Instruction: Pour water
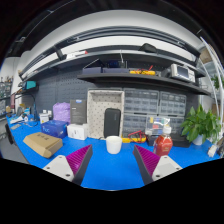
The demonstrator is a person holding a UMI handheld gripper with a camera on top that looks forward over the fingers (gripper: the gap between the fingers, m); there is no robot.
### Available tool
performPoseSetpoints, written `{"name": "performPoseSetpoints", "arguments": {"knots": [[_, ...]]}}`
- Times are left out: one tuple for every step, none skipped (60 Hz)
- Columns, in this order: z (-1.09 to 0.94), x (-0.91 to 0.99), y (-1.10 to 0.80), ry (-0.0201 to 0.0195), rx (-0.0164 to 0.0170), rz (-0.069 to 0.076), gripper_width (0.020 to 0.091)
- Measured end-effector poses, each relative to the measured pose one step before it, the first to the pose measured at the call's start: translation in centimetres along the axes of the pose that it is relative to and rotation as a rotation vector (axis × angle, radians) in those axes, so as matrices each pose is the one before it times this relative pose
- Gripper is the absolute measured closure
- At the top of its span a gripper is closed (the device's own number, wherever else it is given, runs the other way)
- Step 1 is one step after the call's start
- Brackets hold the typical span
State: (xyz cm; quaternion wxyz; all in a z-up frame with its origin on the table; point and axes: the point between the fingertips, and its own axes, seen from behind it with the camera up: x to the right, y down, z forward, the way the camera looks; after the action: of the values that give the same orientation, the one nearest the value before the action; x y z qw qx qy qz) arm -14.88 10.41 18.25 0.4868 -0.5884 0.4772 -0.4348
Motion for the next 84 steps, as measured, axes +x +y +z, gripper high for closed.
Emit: {"name": "performPoseSetpoints", "arguments": {"knots": [[-0.041, 0.197, 0.098, -0.00399, 0.00055, 0.0041, 0.024], [-0.038, 0.153, 0.148, -0.00188, 0.00209, 0.0029, 0.0239], [-0.15, 0.303, 0.331, -0.0026, 0.00259, 0.0033, 0.0239], [-0.153, 0.295, 0.27, -0.00136, 0.0033, 0.0041, 0.0238], [-0.222, 0.375, 0.323, -0.00052, 0.00469, 0.0042, 0.024], [-0.193, 0.446, 0.355, 0.00083, 0.00405, 0.0039, 0.0243], [-0.18, 0.488, 0.369, 0.00247, 0.00321, 0.0044, 0.0241], [0.367, -0.065, -0.291, 0.009, 0.00046, 0.0043, 0.0245], [-0.725, 0.984, 0.914, 0.00279, 0.0033, 0.0022, 0.0247], [-0.235, 0.606, 0.413, 0.00693, 0.00082, 0.0017, 0.0245], [-0.171, 0.667, 0.372, 0.00846, -0.00016, 0.002, 0.0245], [-0.147, 0.698, 0.373, 0.01038, -0.00145, 0.0014, 0.0246], [-0.143, 0.729, 0.381, 0.01172, -0.0026, 0.0017, 0.0246], [-0.094, 0.751, 0.363, 0.01294, -0.00364, 0.0013, 0.0242], [-0.073, 0.708, 0.35, 0.0133, -0.00317, 0.0006, 0.0245], [-0.038, 0.714, 0.288, 0.01388, -0.0024, -0.0009, 0.0244], [-0.014, 0.72, 0.271, 0.01362, -0.00171, -0.0012, 0.0245], [0.024, 0.715, 0.256, 0.01354, -0.00171, -0.0013, 0.0243], [0.054, 0.683, 0.259, 0.01354, -0.0014, -0.0013, 0.0243], [0.079, 0.639, 0.228, 0.01239, -0.00088, -0.0016, 0.0243], [0.109, 0.622, 0.177, 0.01117, 0.00031, -0.0019, 0.0245], [0.176, 0.587, 0.122, 0.00963, 0.00225, -0.0011, 0.0244], [0.211, 0.494, 0.116, 0.00771, 0.00245, -0.0005, 0.0247], [0.263, 0.457, 0.091, 0.00631, 0.00192, 0.0, 0.025], [0.277, 0.421, 0.082, 0.00525, 0.00122, 0.0, 0.0251], [0.307, 0.384, 0.12, 0.00509, 0.00062, 0.0, 0.0255], [0.354, 0.382, 0.1, 0.00514, -0.00001, -0.0001, 0.0254], [0.432, 0.323, 0.106, 0.00447, -0.00109, -0.0001, 0.0255], [0.426, 0.311, 0.074, 0.00398, -0.00184, 0.0004, 0.0255], [0.485, 0.297, 0.092, 0.00352, -0.0017, -0.0006, 0.0257], [0.542, 0.287, 0.013, 0.00312, 0.00006, -0.0007, 0.0256], [0.609, 0.198, 0.14, 0.00273, 0.00543, -0.0015, 0.0254], [0.563, 0.205, -0.037, 0.0019, -0.00086, -0.0016, 0.0254], [0.565, 0.183, 0.069, 0.0021, -0.00112, -0.0028, 0.0254], [0.589, 0.151, 0.106, 0.0028, -0.00085, -0.0033, 0.0255], [0.59, 0.152, 0.081, 0.00282, -0.00304, -0.0043, 0.0254], [0.609, 0.136, 0.095, 0.00247, -0.00339, -0.005, 0.0254], [0.588, 0.153, 0.111, 0.00276, -0.00431, -0.0056, 0.0254], [0.589, 0.164, 0.077, 0.00342, -0.00621, -0.0048, 0.0254], [0.531, 0.194, 0.037, 0.00403, -0.00756, -0.0041, 0.0252], [0.594, 0.139, 0.175, 0.00457, 0.00079, -0.0041, 0.0253], [0.538, 0.122, 0.034, 0.00296, -0.00034, -0.0022, 0.0253], [0.511, 0.062, 0.013, 0.00184, 0.00003, -0.001, 0.0254], [0.427, 0.055, -0.037, -0.00025, -0.00272, 0.0001, 0.0259], [0.517, -0.009, 0.18, 0.00011, 0.00413, 0.0003, 0.0263], [0.425, 0.026, -0.042, -0.00044, -0.00276, 0.0006, 0.0268], [0.349, -0.001, -0.032, -0.00229, -0.00359, 0.0031, 0.0276], [0.411, -0.042, 0.082, -0.00034, 0.00344, 0.0033, 0.0288], [0.267, -0.016, -0.071, -0.00182, -0.00345, 0.0052, 0.031], [0.323, -0.028, 0.046, -0.0006, 0.00311, 0.0047, 0.0331], [0.291, 0.01, -0.048, -0.0017, 0.00146, 0.0058, 0.035], [0.203, 0.021, -0.134, -0.00204, -0.00102, 0.0069, 0.037], [0.228, 0.008, -0.087, -0.00218, 0.00298, 0.0053, 0.0386], [0.236, -0.072, -0.025, -0.00143, 0.00718, 0.0043, 0.0399], [0.14, -0.013, -0.181, -0.00335, -0.0024, 0.0052, 0.0413], [0.185, -0.039, -0.011, -0.00185, 0.00523, 0.0036, 0.0429], [0.063, -0.005, -0.116, -0.00227, -0.00199, 0.0044, 0.0423], [0.134, -0.053, 0.024, 0.00019, 0.00532, 0.0022, 0.0482], [0.077, 0.023, -0.088, -0.001, 0.00314, 0.0019, 0.0513], [0.08, -0.12, -0.122, -0.00438, 0.00438, 0.0016, 0.052], [0.039, -0.128, -0.094, -0.00485, 0.00386, 0.0009, 0.0568], [0.062, -0.105, -0.073, -0.00572, 0.00324, -0.0002, 0.0591], [0.031, -0.138, -0.03, -0.00575, 0.00019, -0.0006, 0.0632], [0.006, -0.119, 0.058, -0.0042, -0.00217, 0.0006, 0.0636], [-0.111, -0.145, -0.102, -0.00154, -0.00743, 0.0018, 0.0639], [-0.019, -0.008, 0.032, -0.00063, 0.00042, -0.0003, 0.0654], [-0.008, -0.008, 0.044, -0.0001, 0.00102, -0.002, 0.0667], [0.009, -0.055, 0.024, -0.00174, 0.00116, -0.0044, 0.0676], [0.114, -0.099, -0.076, -0.0016, 0.00214, -0.0051, 0.07], [-0.002, -0.099, 0.006, -0.00293, 0.00225, -0.0038, 0.0708], [0.042, -0.037, -0.031, -0.00128, 0.00332, -0.0057, 0.0732], [0.019, -0.03, 0.046, -0.00097, 0.0006, -0.0074, 0.0741], [-0.015, -0.036, 0.009, -0.00123, -0.00026, -0.0068, 0.0725], [0.028, -0.066, 0.001, -0.00212, -0.0004, -0.0063, 0.0787], [-0.021, 0.024, -0.074, -0.00016, -0.00278, -0.0031, 0.0786], [-0.023, -0.053, -0.01, 0.00197, -0.00004, -0.004, 0.0787], [-0.023, -0.069, 0.017, 0.00064, 0.00042, -0.006, 0.0787], [-0.005, -0.127, -0.014, -0.00183, 0.00031, -0.0079, 0.0787], [0.047, -0.113, 0.042, -0.00123, 0.00098, -0.0089, 0.0787], [-0.006, 0.002, -0.022, -0.00156, 0.00017, -0.0074, 0.0773], [0.01, 0.016, -0.011, 0.00145, 0.00034, -0.0032, 0.0831], [-0.002, 0.063, 0.001, 0.00468, 0.00178, 0.0029, 0.0832], [-0.005, 0.015, -0.022, 0.00319, 0.00229, 0.0014, 0.0833], [-0.011, -0.04, -0.022, 0.00101, 0.0016, -0.0023, 0.0832]]}}
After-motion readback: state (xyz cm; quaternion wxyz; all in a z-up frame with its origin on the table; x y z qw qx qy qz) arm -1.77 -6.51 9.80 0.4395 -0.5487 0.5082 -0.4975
